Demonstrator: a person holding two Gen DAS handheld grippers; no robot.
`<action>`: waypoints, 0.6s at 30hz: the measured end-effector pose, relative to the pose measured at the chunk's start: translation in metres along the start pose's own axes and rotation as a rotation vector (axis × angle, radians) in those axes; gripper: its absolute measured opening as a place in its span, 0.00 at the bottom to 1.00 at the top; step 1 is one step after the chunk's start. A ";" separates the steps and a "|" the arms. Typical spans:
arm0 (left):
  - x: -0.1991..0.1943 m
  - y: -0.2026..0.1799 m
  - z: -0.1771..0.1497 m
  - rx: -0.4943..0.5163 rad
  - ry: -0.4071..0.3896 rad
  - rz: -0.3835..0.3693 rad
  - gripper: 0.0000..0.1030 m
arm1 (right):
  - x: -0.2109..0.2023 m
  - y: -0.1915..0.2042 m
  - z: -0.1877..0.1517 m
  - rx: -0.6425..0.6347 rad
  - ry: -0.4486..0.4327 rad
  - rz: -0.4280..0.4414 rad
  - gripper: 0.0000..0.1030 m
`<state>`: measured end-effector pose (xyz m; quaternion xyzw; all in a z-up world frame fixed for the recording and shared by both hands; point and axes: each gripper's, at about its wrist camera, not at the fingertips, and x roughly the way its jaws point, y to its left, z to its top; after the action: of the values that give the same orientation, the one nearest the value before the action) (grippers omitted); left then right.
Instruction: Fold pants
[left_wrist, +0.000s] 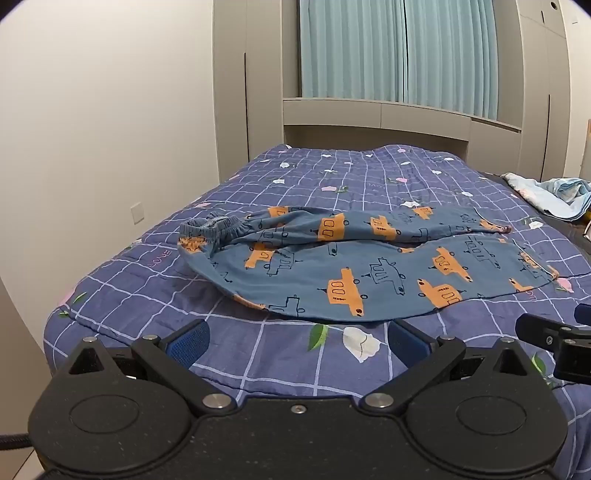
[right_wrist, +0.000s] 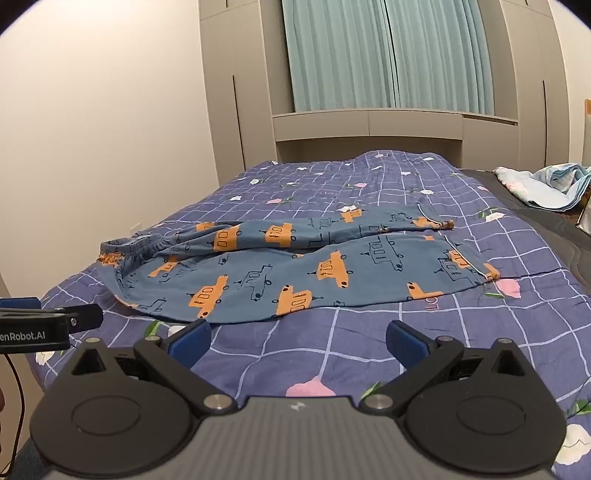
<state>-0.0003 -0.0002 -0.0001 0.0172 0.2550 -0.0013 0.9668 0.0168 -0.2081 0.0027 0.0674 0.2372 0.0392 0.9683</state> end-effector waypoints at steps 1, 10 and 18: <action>0.000 0.000 0.000 0.002 0.004 0.000 0.99 | 0.000 0.000 0.000 0.002 0.000 0.001 1.00; 0.000 0.002 -0.002 -0.002 0.010 -0.006 0.99 | -0.001 0.001 -0.001 -0.001 0.003 0.000 1.00; 0.000 0.001 -0.002 0.002 0.012 -0.003 0.99 | 0.000 -0.001 -0.001 0.000 0.007 0.000 1.00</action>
<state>-0.0011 0.0004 -0.0016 0.0176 0.2607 -0.0030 0.9653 0.0166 -0.2089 0.0014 0.0670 0.2403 0.0393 0.9676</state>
